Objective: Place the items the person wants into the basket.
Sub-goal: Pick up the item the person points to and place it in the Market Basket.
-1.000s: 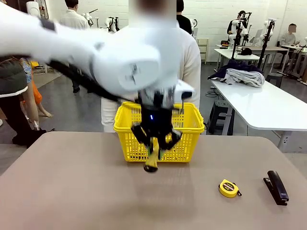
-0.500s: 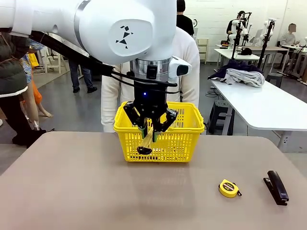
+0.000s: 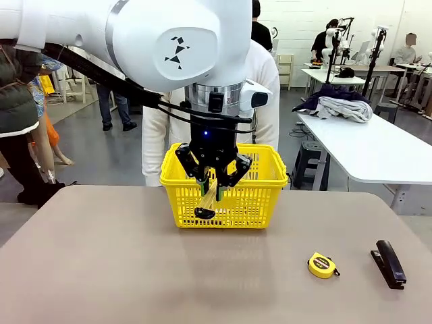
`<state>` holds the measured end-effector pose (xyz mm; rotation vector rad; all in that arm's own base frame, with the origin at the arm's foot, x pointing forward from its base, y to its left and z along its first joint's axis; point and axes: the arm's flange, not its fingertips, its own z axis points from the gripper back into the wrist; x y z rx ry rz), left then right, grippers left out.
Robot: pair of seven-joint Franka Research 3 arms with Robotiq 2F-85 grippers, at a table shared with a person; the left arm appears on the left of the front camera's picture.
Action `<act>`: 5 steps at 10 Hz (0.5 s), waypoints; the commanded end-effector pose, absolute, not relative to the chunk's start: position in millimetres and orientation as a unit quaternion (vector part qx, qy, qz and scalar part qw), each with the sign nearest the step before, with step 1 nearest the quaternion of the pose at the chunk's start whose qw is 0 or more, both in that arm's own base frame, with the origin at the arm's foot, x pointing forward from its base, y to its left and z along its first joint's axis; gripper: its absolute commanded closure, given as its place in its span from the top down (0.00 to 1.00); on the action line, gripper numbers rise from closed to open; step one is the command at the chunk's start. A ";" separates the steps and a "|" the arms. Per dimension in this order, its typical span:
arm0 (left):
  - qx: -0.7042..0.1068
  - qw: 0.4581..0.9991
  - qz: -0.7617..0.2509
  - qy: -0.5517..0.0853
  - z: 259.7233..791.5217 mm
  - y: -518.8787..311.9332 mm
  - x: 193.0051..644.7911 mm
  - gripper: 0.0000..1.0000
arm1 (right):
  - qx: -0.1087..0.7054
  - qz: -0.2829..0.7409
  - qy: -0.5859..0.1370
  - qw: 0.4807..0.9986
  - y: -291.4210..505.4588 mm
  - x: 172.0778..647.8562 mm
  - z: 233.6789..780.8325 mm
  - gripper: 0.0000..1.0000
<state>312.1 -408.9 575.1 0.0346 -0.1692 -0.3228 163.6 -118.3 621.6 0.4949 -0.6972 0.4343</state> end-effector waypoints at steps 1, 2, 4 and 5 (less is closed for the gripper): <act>-0.004 0.974 -0.201 -0.104 599.4 -384.8 336.1 0.26 | 0.245 0.217 -0.336 0.883 -117.8 164.3 620.7 1.00; 0.024 0.949 -0.258 -0.180 626.0 -366.2 359.7 0.26 | 0.245 0.217 -0.336 0.883 -117.8 164.3 620.7 1.00; 0.043 0.861 -0.452 -0.228 650.3 -358.1 383.8 0.26 | 0.245 0.217 -0.336 0.883 -117.8 164.3 620.7 1.00; 0.061 0.842 -0.497 -0.202 652.9 -362.8 402.0 0.26 | 0.245 0.217 -0.336 0.883 -117.8 164.3 620.7 1.00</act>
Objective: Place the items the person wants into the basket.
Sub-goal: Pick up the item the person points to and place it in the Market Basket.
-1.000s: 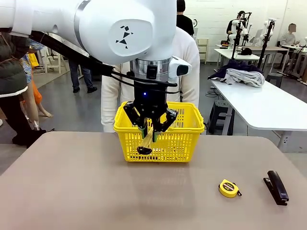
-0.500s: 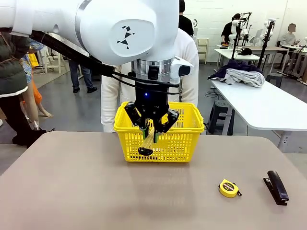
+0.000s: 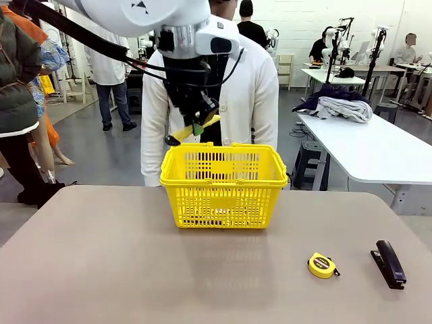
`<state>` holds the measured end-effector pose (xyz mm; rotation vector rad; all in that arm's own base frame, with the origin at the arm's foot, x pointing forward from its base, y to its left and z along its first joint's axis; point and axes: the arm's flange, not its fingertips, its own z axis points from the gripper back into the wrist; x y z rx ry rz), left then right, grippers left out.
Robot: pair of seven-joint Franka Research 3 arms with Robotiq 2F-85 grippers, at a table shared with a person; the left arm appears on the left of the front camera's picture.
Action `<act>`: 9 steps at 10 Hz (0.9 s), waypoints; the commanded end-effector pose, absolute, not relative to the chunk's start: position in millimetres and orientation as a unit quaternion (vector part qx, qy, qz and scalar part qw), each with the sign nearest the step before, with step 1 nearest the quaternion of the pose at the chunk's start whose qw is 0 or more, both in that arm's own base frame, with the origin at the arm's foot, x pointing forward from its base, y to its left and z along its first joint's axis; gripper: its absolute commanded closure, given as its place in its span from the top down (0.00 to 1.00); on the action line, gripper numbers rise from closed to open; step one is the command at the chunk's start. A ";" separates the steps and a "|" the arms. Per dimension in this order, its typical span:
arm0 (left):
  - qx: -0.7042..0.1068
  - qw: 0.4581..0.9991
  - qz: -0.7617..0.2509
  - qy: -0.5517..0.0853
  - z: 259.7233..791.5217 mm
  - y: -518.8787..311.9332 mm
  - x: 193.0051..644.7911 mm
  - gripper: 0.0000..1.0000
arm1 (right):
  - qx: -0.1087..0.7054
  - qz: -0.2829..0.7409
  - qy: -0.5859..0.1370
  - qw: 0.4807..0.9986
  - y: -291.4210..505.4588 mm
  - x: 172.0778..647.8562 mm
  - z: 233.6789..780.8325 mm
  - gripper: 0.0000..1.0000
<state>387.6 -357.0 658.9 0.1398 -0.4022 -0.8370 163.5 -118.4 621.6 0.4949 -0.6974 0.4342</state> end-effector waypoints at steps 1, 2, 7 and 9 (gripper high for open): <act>0.069 0.826 -0.530 -0.177 650.4 -374.0 420.7 0.26 | 0.245 0.217 -0.336 0.883 -117.8 164.3 620.7 1.00; 0.079 0.803 -0.572 -0.147 643.8 -386.5 433.9 0.26 | 0.245 0.217 -0.336 0.883 -117.8 164.3 620.7 1.00; 0.112 0.759 -0.633 -0.102 610.7 -415.3 457.7 0.26 | 0.245 0.217 -0.336 0.883 -117.8 164.3 620.7 1.00; 0.084 0.764 -0.637 -0.059 587.1 -409.6 458.2 0.26 | 0.245 0.217 -0.336 0.883 -117.8 164.3 620.7 1.00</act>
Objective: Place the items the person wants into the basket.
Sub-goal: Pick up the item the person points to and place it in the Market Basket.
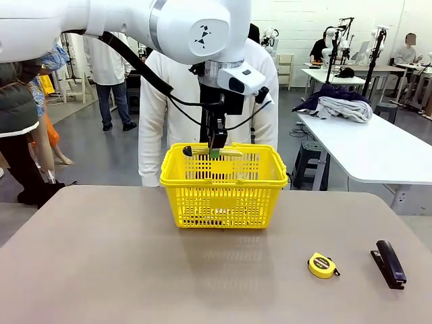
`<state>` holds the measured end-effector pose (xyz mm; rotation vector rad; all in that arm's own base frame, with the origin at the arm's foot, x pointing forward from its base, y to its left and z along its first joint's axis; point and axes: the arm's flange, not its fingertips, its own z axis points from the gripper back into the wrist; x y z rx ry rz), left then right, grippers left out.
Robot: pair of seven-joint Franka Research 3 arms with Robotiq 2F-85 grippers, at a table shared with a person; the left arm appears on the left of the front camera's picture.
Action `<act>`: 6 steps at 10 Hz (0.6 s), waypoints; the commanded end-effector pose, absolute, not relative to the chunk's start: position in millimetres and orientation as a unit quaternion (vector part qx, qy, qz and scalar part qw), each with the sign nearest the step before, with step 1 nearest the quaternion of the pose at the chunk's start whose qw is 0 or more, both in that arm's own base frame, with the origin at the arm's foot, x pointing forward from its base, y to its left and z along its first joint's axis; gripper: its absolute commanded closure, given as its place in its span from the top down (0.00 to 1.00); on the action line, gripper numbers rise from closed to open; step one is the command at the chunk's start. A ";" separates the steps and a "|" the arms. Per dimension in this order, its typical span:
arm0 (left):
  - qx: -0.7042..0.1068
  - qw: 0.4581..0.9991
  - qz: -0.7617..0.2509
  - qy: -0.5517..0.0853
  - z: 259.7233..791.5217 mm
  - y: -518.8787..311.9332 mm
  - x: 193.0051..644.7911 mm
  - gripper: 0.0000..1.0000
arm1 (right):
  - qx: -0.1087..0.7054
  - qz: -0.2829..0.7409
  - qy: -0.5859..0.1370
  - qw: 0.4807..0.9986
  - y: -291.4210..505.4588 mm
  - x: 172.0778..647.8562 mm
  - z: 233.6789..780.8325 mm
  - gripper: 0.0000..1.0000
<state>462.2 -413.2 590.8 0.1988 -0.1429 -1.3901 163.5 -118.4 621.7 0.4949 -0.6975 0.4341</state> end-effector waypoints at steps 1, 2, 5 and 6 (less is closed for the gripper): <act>0.084 0.764 -0.637 -0.059 587.1 -409.6 458.2 0.26 | 0.245 0.217 -0.336 0.883 -117.8 164.3 620.7 1.00; 0.084 0.764 -0.637 -0.059 587.1 -409.6 458.2 0.26 | 0.245 0.217 -0.336 0.883 -117.8 164.3 620.7 1.00; 0.084 0.747 -0.656 -0.062 561.0 -408.6 506.1 0.27 | 0.245 0.217 -0.336 0.883 -117.8 164.3 620.7 1.00; 0.087 0.751 -0.651 -0.061 545.5 -403.6 529.0 0.27 | 0.245 0.217 -0.336 0.883 -117.8 164.3 620.7 1.00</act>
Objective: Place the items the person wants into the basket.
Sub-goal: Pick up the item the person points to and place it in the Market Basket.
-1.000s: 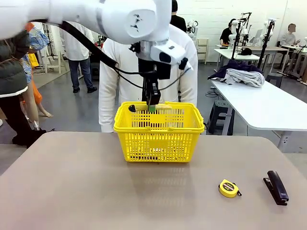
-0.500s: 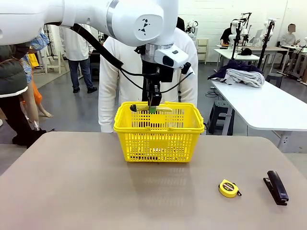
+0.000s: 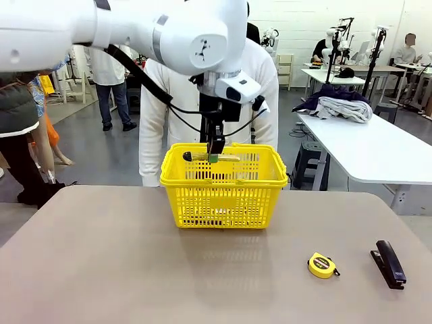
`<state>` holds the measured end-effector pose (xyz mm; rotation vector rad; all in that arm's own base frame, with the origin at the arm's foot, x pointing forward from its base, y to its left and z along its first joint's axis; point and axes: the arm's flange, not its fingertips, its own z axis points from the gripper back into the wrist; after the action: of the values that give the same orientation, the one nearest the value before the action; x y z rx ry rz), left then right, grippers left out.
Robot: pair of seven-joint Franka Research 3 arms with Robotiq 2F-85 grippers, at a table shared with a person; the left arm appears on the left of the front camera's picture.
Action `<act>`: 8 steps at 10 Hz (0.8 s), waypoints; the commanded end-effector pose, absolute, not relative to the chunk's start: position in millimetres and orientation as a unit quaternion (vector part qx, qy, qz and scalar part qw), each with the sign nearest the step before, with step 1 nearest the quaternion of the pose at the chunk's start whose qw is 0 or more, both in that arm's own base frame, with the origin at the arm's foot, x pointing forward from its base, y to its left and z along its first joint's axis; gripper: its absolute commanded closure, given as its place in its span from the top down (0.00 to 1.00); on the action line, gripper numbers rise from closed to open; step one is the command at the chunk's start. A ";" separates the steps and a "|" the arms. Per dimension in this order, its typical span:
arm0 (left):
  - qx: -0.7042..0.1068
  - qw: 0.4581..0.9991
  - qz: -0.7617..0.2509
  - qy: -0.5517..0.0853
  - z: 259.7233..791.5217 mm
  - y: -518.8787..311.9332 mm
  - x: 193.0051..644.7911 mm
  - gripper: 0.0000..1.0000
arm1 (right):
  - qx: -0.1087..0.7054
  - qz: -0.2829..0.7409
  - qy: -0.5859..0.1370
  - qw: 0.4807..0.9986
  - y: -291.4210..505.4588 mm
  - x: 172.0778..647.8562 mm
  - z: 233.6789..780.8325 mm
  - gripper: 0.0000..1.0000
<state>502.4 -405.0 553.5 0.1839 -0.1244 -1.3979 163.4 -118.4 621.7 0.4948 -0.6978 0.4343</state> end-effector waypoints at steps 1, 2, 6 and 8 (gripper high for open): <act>0.080 0.758 -0.644 -0.060 531.9 -400.2 542.5 0.27 | 0.245 0.217 -0.336 0.883 -117.8 164.3 620.7 1.00; 0.077 0.760 -0.642 -0.065 522.1 -394.9 556.4 0.27 | 0.245 0.217 -0.336 0.883 -117.8 164.3 620.7 1.00; 0.058 0.751 -0.655 -0.054 476.6 -390.9 584.5 0.27 | 0.245 0.217 -0.336 0.883 -117.8 164.3 620.7 1.00; 0.049 0.748 -0.659 -0.060 455.2 -392.3 590.4 0.27 | 0.245 0.217 -0.336 0.883 -117.8 164.3 620.7 1.00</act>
<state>584.1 -395.0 458.5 0.1224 -0.1101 -1.4113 163.5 -118.4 621.7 0.4948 -0.6977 0.4342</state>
